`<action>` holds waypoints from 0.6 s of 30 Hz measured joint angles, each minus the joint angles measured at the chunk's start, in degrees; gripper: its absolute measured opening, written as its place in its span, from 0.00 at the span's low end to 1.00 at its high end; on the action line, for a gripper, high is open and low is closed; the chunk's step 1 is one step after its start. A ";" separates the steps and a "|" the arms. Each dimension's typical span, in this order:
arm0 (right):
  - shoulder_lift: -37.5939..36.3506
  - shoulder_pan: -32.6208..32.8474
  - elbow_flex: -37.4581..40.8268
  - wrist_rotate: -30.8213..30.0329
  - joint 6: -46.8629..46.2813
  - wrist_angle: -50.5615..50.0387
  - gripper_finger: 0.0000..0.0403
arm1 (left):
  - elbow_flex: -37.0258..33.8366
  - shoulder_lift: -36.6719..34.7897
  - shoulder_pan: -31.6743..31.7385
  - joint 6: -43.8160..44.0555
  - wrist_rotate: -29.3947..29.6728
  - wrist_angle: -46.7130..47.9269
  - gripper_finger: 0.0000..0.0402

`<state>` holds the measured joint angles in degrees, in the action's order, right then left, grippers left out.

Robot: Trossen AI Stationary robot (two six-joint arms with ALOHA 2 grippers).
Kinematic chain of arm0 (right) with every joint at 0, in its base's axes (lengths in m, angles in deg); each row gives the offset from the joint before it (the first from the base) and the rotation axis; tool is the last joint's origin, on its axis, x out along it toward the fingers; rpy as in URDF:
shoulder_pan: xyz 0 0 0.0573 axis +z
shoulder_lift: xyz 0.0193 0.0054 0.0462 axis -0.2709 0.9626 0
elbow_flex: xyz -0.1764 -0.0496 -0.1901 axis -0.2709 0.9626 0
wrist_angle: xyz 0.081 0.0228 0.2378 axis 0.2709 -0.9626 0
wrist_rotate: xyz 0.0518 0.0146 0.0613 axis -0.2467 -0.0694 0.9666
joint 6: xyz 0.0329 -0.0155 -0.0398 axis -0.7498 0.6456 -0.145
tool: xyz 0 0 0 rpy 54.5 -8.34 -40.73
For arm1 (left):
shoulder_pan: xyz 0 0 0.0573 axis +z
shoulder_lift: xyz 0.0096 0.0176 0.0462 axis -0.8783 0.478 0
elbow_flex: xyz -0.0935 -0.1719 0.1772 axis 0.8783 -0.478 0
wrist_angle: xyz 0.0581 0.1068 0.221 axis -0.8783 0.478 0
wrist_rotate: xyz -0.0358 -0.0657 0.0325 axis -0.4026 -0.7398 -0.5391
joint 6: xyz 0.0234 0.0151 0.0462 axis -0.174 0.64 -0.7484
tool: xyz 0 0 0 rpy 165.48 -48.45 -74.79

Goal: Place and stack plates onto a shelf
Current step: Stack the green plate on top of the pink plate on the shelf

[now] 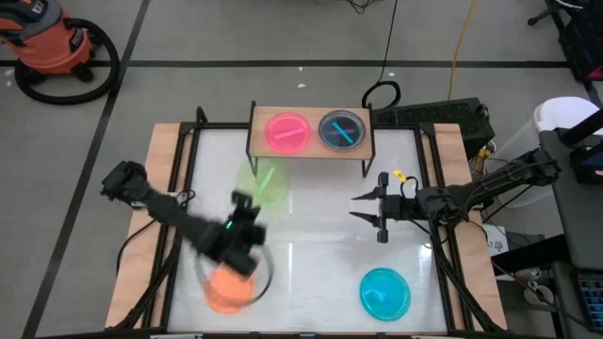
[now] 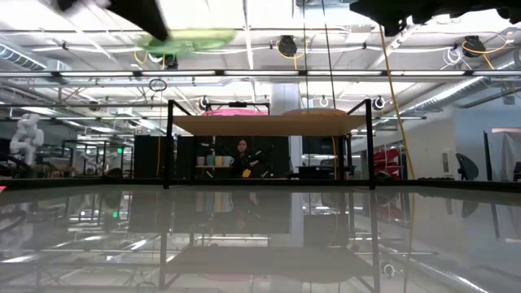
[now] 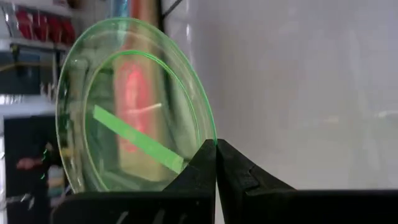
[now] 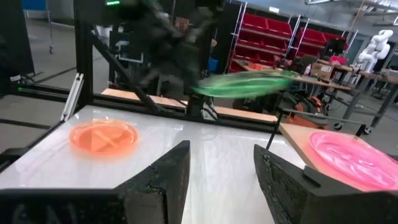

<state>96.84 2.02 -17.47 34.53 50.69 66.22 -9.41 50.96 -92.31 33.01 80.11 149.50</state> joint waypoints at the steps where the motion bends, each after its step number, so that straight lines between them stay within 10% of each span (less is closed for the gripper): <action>1: 0.00 0.00 0.00 0.02 0.41 0.23 0.40 | 0.05 -0.44 3.24 -3.71 -0.19 -1.72 0.00; 10: 0.00 0.00 0.00 0.06 1.75 0.63 0.40 | 0.05 -2.00 31.87 -34.28 -16.90 -23.57 0.00; 18: 0.00 0.00 0.00 0.07 3.65 0.72 0.40 | 0.05 -1.71 44.61 -47.25 -33.51 -35.84 0.00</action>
<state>96.84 2.02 -17.47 34.61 54.34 66.93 -9.36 49.25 -47.70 -14.24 46.60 113.66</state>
